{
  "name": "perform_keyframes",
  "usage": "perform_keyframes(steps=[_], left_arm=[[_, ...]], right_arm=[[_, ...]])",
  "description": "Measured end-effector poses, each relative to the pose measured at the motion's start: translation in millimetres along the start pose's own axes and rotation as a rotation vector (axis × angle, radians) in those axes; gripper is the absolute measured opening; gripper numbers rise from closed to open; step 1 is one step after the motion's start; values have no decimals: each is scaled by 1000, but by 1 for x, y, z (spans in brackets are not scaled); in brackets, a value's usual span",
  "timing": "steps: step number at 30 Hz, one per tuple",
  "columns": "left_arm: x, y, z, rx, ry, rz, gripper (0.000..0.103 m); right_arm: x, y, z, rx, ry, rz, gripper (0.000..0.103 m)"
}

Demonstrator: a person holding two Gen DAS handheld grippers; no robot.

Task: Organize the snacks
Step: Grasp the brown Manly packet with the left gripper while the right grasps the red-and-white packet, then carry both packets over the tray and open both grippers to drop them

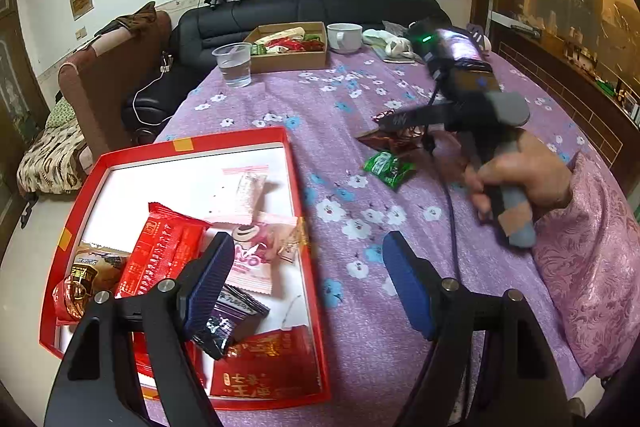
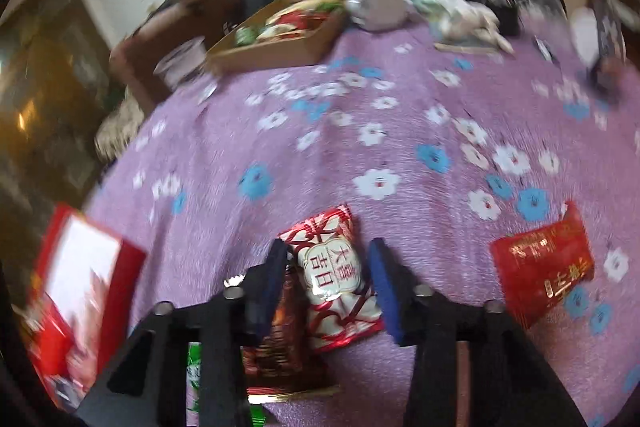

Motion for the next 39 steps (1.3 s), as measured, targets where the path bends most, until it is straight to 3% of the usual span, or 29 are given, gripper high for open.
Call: perform_keyframes(steps=[3,8,12,15,20,23,27,32,34,37,39], left_arm=[[-2,-1,0,-1,2,2,77],[-4,2,-3,-18,5,-1,77],[3,-7,-9,-12,28,-28,77],[10,-21,-13,12,50,-52,77],[18,-51,-12,84,69,-80,77],[34,-61,-5,115,85,-76,78],[70,-63,0,100,170,-84,78],[94,-62,0,75,220,-92,77],[99,-60,-5,53,239,-107,53],[101,-64,-8,53,237,-136,44],[100,-65,-9,57,232,-138,44]], right_arm=[[-12,20,-12,-115,-26,-16,28],[-50,40,-57,-264,3,114,28],[-83,25,-97,-300,34,202,26],[-88,-10,-101,-204,33,195,26],[-63,-93,-90,89,50,123,26],[-62,-97,-90,93,42,132,27],[-62,-89,-89,48,20,103,30],[-62,-93,-91,89,34,142,30],[-62,-94,-91,88,36,140,30],[-62,-94,-91,89,37,140,30],[-62,-94,-91,91,40,141,30]])
Point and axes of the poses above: each gripper's, at about its wrist camera, not at the fingertips, and x roughly the way its jaws point, y to its left, z to its top, the point moved 8 cm from there along x, roughly the way its jaws point, and after that the axes turned 14 degrees about -z, right-handed, at the moved point
